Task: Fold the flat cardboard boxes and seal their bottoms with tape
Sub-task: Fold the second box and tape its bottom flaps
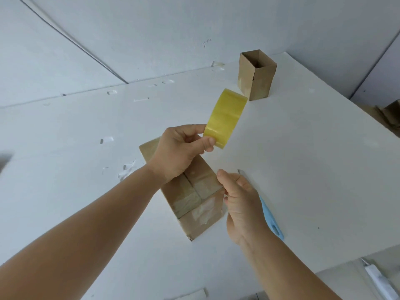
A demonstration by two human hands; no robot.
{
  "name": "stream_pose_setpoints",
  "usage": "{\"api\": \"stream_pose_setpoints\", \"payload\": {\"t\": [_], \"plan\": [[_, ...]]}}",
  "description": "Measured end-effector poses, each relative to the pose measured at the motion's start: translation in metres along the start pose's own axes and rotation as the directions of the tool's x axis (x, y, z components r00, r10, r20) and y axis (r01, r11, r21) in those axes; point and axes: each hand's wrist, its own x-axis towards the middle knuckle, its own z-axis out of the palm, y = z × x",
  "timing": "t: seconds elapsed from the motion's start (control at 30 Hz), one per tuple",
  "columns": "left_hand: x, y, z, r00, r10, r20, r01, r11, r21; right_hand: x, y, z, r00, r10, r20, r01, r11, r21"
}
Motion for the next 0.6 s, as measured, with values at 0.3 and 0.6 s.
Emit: {"api": "stream_pose_setpoints", "payload": {"t": [0.3,0.6], "plan": [[-0.002,-0.008,-0.002,0.999,0.044,0.021,-0.044,0.999,-0.007,-0.002,-0.003,-0.016,0.997,0.071,0.004,-0.071,0.981,0.183],[-0.002,-0.008,-0.001,0.998,0.053,0.025,-0.053,0.999,0.002,0.025,-0.006,-0.006,0.998,0.047,0.030,-0.043,0.993,-0.109]]}}
